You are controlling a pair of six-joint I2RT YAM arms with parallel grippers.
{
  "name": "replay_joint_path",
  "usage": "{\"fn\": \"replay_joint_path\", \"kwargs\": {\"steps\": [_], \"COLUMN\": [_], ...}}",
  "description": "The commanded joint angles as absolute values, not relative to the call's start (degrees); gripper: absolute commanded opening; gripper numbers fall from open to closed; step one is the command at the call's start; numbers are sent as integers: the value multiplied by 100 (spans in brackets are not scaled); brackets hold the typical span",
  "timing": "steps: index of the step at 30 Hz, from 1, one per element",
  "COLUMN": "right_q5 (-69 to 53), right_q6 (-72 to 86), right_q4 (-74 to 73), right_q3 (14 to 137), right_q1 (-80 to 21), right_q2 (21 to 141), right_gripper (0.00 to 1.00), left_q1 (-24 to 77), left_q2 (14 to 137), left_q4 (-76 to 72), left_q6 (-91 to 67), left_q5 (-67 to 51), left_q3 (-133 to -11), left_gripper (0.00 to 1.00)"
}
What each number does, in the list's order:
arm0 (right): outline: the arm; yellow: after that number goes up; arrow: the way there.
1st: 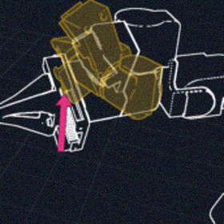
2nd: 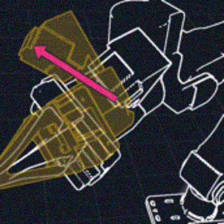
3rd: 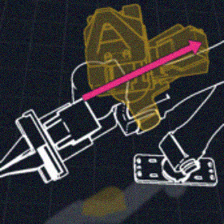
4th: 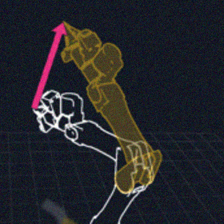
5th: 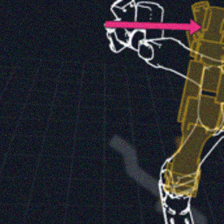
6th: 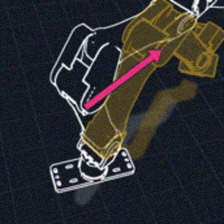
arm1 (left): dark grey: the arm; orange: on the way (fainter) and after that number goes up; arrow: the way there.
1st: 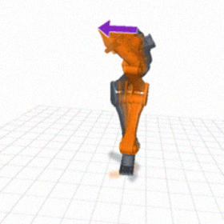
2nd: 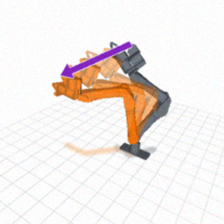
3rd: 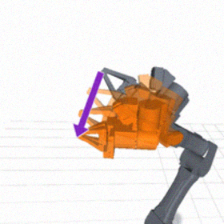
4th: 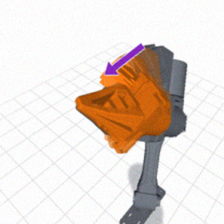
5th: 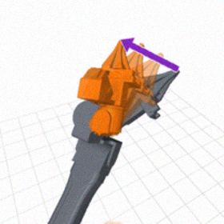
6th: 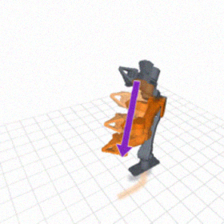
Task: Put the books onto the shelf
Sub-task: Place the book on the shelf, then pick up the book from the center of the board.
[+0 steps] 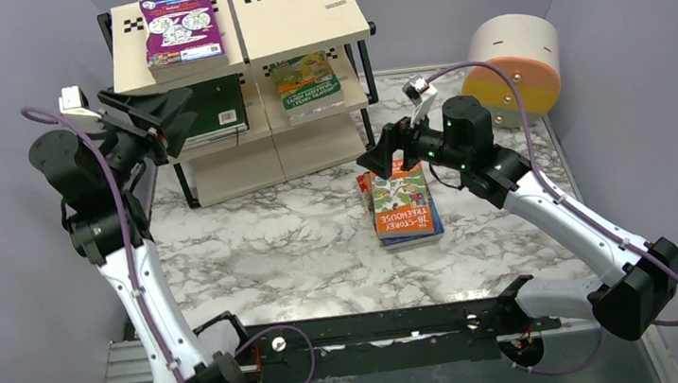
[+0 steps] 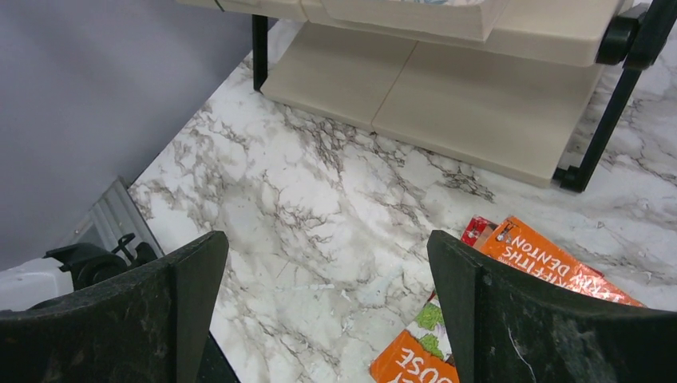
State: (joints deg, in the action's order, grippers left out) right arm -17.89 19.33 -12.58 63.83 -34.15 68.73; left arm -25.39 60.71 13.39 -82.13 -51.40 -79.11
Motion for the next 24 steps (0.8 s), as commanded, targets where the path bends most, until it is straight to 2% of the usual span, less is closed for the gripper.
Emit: {"fn": "replay_joint_path", "kwargs": {"steps": [1, 11, 16, 24], "right_q5": [-1488, -583, -635, -281], "right_q6": [2119, 2273, 2815, 2446], "right_q4": [-1151, -1479, -1286, -1678], "right_q3": [6118, 5880, 5673, 5858], "right_q1": [-3428, -3428, -3430, -3437], "right_q2": [6683, 6574, 6347, 6231], "right_gripper": [95, 98, 97, 97], "left_q1": [-2509, -2340, -1710, -1618], "left_q2": [5233, 3939, 4258, 4840], "left_q4": [1502, 2738, 3219, 3249], "left_q6": [-7555, -6296, -5837, -5856], "left_q5": [-4965, -3937, -3549, -3600], "left_q3": [-7347, -6647, -7099, -7925], "left_gripper": [55, 54, 54, 54]}}
